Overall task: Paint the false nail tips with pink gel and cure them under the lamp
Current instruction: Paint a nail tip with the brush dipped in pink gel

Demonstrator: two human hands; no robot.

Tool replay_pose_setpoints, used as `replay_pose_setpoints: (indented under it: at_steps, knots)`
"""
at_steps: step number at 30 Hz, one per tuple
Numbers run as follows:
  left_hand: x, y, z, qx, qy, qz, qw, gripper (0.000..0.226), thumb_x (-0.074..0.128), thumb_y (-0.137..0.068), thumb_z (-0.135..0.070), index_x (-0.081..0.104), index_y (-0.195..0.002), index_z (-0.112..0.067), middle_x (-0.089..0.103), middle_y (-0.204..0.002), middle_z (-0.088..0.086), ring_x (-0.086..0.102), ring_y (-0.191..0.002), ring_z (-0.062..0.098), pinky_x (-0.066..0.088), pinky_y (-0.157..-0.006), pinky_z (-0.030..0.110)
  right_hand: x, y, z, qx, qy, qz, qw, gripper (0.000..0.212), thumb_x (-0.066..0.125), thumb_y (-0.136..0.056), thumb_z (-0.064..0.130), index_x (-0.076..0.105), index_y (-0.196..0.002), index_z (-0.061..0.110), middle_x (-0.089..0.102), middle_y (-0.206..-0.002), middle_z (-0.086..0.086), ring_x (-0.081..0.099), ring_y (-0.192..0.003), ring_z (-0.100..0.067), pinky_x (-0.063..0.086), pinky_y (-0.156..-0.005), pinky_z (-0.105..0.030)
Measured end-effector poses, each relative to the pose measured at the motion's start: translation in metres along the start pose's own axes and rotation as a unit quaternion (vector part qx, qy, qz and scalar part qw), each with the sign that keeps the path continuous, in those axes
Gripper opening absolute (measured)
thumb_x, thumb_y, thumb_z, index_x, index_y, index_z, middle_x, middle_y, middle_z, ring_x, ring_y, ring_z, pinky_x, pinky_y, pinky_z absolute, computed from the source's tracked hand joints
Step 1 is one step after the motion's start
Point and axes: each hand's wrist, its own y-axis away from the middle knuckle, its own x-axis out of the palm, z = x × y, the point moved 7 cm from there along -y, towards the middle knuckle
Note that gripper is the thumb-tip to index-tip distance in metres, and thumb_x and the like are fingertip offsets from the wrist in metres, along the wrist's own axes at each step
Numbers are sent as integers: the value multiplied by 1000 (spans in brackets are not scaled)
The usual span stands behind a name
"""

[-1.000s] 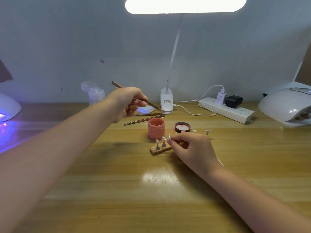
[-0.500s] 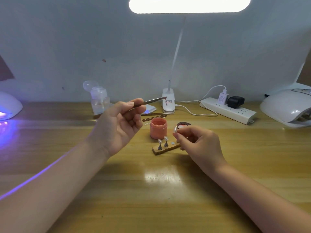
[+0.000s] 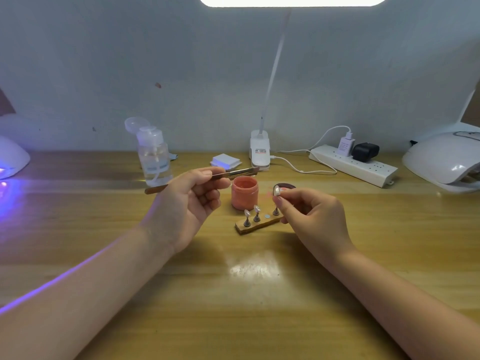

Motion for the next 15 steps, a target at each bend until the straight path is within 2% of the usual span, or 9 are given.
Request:
replay_pose_setpoints:
  at_steps: [6,13,15]
  knots:
    - [9,7,11,-7,-20,32,999,28,52,-82,-13,79,-74,-15,71,-74,9,59,-58,10,51,-55,19,3,0,4,-13,-2,16,1000,13,72,-84,13,73,-95,18,72,-77,3,67,-62,-10,57,-64,-34]
    - [10,7,16,-11,-36,44,998,21,59,-71,-19,79,-76,-15,71,-75,10,60,-59,10,52,-56,20,2,1,5,-22,-12,12,1000,12,72,-83,11,73,-95,15,72,-78,0,69,-63,-12,58,-64,-37]
    - [10,6,17,-10,-41,47,998,16,64,-72,-14,79,-77,-15,71,-76,11,61,-60,10,52,-56,20,1,1,6,-22,-12,11,1000,12,72,-83,11,73,-95,15,72,-78,1,69,-63,-12,58,-64,-38]
